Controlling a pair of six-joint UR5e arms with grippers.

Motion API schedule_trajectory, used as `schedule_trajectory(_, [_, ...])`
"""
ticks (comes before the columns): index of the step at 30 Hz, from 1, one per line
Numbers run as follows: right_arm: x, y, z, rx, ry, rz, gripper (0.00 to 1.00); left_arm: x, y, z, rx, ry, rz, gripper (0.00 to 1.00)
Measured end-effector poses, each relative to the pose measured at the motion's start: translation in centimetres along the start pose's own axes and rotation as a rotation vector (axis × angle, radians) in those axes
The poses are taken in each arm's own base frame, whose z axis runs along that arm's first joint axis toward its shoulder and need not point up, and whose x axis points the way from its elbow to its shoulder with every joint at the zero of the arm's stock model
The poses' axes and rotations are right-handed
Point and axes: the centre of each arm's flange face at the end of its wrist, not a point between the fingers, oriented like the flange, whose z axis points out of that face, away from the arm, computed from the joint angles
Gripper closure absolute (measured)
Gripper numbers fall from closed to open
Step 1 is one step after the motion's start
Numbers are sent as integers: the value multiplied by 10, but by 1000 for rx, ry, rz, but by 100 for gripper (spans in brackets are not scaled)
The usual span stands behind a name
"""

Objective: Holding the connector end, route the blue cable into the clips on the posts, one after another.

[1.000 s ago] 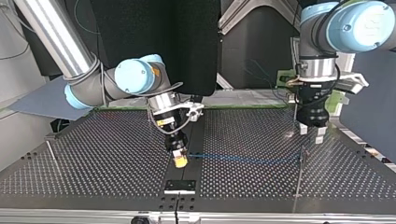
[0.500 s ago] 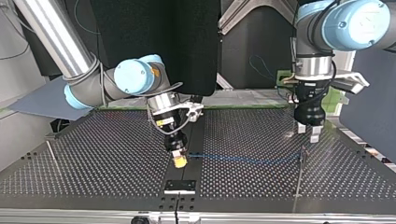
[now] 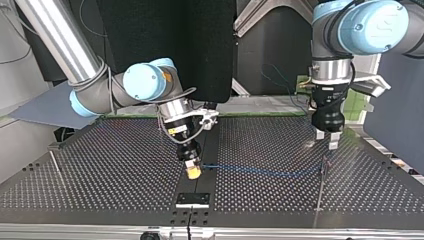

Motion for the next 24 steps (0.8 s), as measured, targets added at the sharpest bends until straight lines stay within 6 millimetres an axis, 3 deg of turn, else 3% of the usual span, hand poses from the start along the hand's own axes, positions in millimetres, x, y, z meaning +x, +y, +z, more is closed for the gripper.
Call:
schedule_trajectory(14, [-2, -2, 0, 2, -2, 1, 100, 6, -2, -1, -26, 19, 23, 0])
schedule_trajectory(24, [-3, -3, 0, 4, -5, 1, 100, 8, -15, 6, 62, -18, 27, 0])
